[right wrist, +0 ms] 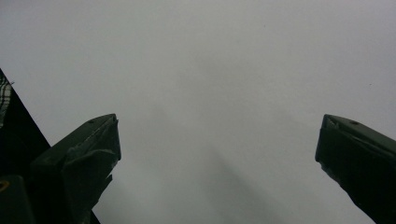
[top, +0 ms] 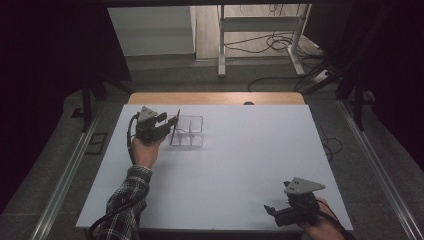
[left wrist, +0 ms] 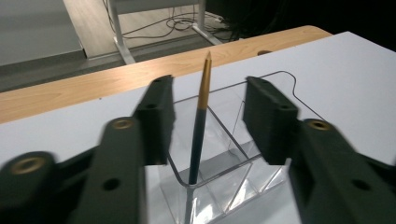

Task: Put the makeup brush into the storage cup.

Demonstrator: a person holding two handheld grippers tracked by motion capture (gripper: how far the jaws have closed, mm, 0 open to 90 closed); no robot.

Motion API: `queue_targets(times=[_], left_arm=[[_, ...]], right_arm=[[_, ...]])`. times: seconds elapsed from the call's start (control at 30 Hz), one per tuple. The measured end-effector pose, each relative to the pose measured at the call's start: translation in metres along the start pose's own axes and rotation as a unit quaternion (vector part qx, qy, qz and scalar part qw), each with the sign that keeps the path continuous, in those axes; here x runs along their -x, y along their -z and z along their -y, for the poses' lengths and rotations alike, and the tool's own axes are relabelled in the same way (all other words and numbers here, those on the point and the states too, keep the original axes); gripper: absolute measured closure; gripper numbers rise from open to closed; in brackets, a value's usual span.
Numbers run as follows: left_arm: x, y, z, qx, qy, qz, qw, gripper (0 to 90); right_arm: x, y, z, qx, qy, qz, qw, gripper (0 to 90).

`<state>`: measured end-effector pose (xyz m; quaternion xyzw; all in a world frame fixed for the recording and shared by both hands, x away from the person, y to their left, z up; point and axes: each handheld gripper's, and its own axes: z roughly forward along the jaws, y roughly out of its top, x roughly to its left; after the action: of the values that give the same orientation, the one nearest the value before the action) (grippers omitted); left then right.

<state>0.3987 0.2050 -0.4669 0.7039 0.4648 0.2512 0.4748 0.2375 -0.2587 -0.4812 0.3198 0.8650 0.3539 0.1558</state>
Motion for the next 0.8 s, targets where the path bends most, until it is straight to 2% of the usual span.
queue_targets(times=[0.17,0.4,0.7,0.8], left_arm=[[-0.0008,0.0032,-0.0023,0.005,0.007,-0.005,1.0000,34.4],[-0.0007,0.0072,-0.0056,0.007,0.012,0.001,0.9999,23.5],[0.0001,0.0083,-0.0092,0.000,0.019,0.004,0.9998,2.8],[-0.0001,0.0085,-0.0096,-0.005,0.022,0.011,0.9997,0.0]], right_arm=[[0.0000,-0.0001,0.0000,-0.001,0.000,0.000,1.0000,0.2],[0.0000,-0.0004,-0.0001,-0.002,-0.001,0.000,1.0000,0.2],[-0.0001,-0.0007,-0.0002,-0.004,0.000,0.000,1.0000,0.2],[-0.0001,-0.0008,-0.0002,-0.005,0.000,0.000,1.0000,0.2]])
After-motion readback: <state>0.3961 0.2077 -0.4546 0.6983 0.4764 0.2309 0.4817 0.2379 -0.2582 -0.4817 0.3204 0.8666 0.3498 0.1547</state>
